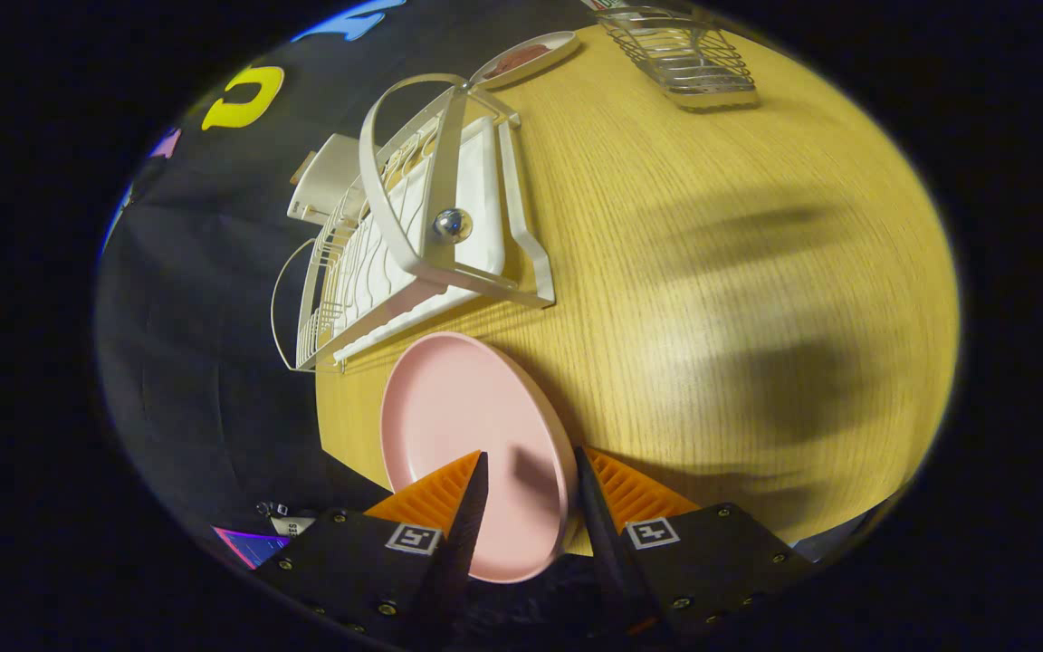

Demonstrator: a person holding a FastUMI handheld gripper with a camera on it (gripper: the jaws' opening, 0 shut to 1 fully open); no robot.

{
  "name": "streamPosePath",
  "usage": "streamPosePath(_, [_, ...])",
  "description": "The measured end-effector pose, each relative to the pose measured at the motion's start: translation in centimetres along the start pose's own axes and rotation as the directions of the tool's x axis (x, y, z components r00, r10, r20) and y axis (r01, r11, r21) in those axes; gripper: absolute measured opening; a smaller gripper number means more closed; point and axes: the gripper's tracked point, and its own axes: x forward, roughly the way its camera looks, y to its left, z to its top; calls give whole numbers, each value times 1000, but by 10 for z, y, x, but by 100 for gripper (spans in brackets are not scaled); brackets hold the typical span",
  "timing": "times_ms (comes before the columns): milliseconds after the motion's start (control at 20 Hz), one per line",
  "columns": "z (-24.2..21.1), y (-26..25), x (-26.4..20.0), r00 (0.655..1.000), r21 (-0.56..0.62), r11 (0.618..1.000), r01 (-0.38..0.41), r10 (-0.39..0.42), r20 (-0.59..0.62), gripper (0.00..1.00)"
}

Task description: Take the plate from the dish rack, then take the spoon from the basket and place it into the plate.

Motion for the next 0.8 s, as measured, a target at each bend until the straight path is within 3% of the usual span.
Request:
streamPosePath(250, [12,-24,-24,999,55,998,1,-4,52,60])
streamPosePath(450, [53,-41,-59,972,80,996,34,-51,228,60])
streamPosePath(600, [100,-49,-95,911,106,991,78,-114,397,60])
streamPosePath(800, [166,-56,-140,786,171,979,108,-189,588,60])
